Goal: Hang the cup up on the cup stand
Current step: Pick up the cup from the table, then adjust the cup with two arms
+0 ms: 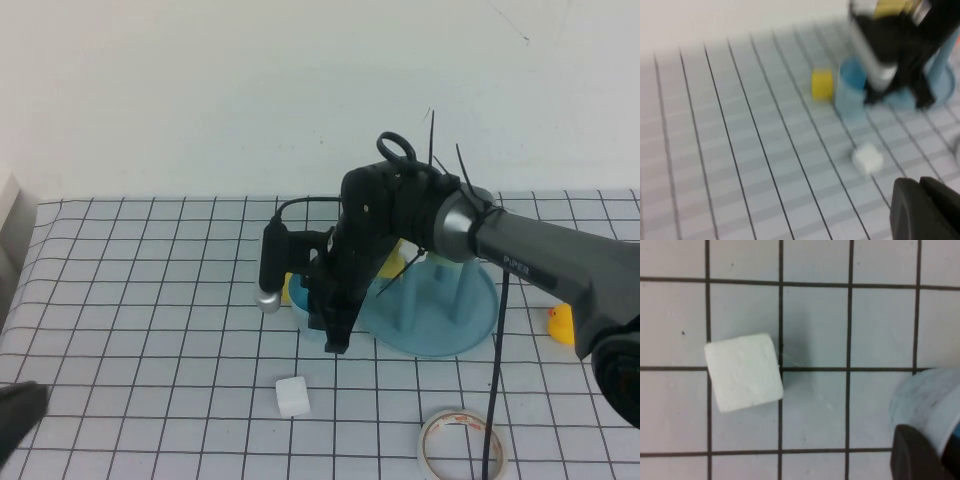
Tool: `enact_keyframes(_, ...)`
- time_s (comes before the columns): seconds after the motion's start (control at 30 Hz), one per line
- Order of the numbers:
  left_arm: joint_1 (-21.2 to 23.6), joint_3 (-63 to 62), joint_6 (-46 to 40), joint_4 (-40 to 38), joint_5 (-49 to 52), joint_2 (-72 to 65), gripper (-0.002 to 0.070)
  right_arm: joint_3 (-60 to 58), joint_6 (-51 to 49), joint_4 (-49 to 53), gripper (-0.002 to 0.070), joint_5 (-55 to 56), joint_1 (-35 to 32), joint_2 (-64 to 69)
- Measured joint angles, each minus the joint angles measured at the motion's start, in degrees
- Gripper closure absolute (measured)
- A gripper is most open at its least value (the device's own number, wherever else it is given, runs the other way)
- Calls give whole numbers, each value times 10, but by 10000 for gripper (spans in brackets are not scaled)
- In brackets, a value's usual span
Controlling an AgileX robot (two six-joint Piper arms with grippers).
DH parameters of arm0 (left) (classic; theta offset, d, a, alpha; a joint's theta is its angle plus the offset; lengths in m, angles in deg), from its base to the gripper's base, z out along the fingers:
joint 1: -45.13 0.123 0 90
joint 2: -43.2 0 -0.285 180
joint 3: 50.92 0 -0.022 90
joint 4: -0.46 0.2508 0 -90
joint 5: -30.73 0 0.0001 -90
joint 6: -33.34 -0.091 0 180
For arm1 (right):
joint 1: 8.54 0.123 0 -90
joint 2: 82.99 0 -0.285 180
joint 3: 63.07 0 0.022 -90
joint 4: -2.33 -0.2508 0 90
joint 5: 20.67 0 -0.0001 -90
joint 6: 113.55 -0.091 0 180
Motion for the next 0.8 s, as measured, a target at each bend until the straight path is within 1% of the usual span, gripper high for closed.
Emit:
enact_keyframes(0.03, 0, 0, -17, -1, 0, 51, 676, 1, 0, 1, 654, -2, 0, 0)
enact_keyframes(0.13, 0, 0, -35, -1, -8, 120, 676, 8, 0, 2, 654, -22, 0, 0)
enact_keyframes(0.3, 0, 0, -41, -1, -65, 205, 676, 18, -6, -4, 654, -67, 0, -31)
enact_keyframes(0.47, 0, 0, -41, -18, -119, 231, 677, 23, -7, -8, 655, -79, 0, -127)
enact_keyframes(0.8, 0, 0, -41, -114, -178, 233, 676, 19, -12, -13, 655, -113, 0, -323)
